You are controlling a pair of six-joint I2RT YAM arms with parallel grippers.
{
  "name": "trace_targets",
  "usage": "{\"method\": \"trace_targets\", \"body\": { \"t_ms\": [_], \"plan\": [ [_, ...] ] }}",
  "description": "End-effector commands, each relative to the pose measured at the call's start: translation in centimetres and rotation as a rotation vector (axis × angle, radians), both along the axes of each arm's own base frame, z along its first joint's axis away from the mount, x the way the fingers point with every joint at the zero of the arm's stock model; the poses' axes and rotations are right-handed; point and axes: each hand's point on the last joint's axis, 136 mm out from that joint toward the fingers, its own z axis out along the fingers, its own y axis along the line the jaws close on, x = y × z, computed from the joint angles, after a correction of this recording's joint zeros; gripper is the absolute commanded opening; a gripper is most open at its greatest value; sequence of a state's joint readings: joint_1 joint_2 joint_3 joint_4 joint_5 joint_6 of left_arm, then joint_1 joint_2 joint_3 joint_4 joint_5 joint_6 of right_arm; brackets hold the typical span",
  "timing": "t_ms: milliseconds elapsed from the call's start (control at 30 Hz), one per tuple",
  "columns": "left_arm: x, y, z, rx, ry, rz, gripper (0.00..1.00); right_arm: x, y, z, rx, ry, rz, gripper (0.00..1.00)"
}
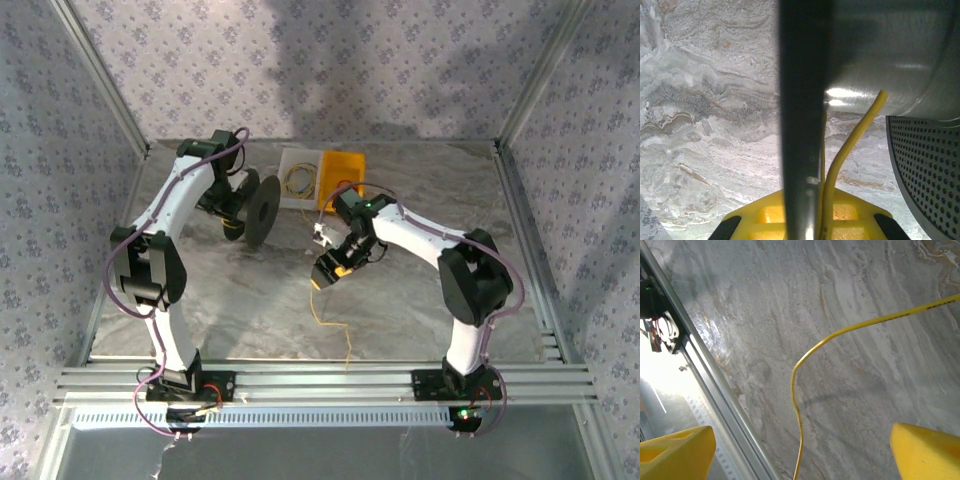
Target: Wrap the cables
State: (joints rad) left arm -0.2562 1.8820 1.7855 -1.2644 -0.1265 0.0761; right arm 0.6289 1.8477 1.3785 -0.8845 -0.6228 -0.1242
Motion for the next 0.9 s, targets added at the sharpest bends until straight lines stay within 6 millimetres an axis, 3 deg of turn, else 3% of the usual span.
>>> {"method": "trace_targets", "body": {
  "t_ms": [0, 133, 267, 433, 500, 567, 600, 700, 867],
  "plan": [
    [-1.2, -0.5, -2.2, -0.015, 0.108, 0.013, 0.00, 1.9, 0.1, -0.1, 0.029, 0.028, 0.028, 0.91],
    [-1.2, -0.8, -2.3, -0.037, 0.108, 0.020, 0.00, 3.1, 1.5, -2.1, 0.000, 0.066, 0.055, 0.90],
    [-1.1, -1.1, -2.7, -0.050, 0.116, 0.029, 0.00, 5.4, 3.1, -3.7, -0.055, 0.042, 0.008, 0.89],
    [-1.0, -1.4, -2.7, -0.066, 0.123, 0.028, 0.00, 7.3, 3.5, -5.3, -0.133, 0.009, -0.027, 0.83],
    [-1.1, -1.4, -2.5, -0.070, 0.120, 0.028, 0.00, 7.7, 3.6, -5.6, -0.138, 0.002, -0.041, 0.66],
    [-1.3, -1.6, -2.3, -0.084, 0.114, 0.039, 0.00, 8.2, 3.3, -5.3, -0.145, -0.011, -0.062, 0.32],
    [-1.5, -1.8, -2.3, -0.099, 0.114, 0.043, 0.00, 8.4, 3.2, -5.0, -0.149, -0.017, -0.068, 0.21],
    [-1.9, -2.6, -2.0, -0.157, 0.110, 0.041, 0.00, 9.5, 2.0, -3.0, -0.165, -0.089, -0.091, 0.00],
    [-3.1, -2.4, -1.1, -0.185, 0.068, 0.070, 0.00, 11.4, 0.4, 2.8, -0.121, -0.198, -0.148, 0.00]
  ]
}}
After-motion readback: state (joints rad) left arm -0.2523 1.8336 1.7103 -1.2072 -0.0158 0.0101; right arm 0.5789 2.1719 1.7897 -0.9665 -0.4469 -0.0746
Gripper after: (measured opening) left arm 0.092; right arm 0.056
